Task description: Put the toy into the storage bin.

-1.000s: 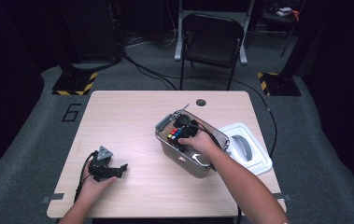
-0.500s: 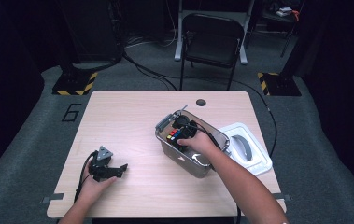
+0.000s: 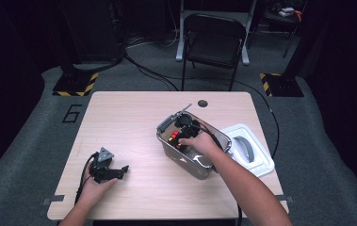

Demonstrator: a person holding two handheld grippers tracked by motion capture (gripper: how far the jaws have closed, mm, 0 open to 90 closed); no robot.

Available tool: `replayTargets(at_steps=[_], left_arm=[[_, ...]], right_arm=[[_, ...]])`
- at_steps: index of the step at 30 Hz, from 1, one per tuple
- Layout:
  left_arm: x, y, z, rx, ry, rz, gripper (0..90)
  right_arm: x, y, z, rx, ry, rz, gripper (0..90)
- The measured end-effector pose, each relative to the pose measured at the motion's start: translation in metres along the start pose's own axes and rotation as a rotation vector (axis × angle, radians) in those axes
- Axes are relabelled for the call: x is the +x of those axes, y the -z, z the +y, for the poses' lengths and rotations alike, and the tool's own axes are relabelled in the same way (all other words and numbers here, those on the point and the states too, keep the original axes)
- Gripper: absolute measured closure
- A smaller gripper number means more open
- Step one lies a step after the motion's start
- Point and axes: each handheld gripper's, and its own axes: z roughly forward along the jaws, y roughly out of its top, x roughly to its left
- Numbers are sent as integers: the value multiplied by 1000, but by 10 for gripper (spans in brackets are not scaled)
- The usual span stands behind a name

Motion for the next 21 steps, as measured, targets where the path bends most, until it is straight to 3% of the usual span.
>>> replayTargets(at_steps=[8, 12, 15, 16, 21], left_arm=[[0, 0, 0, 1, 0, 0, 138], [0, 0, 0, 0, 1, 1, 139], [0, 0, 0, 1, -1, 0, 138], [0, 0, 0, 0, -1, 0, 138], [0, 0, 0, 0, 1, 1, 138]], right_arm=[[3, 11, -1, -16, -9, -4, 311], [4, 23, 0, -68, -23, -7, 312], [4, 33, -1, -77, -15, 0, 316], [5, 36, -2, -71, -33, 3, 317], [6, 51, -5, -116, -25, 11, 318]])
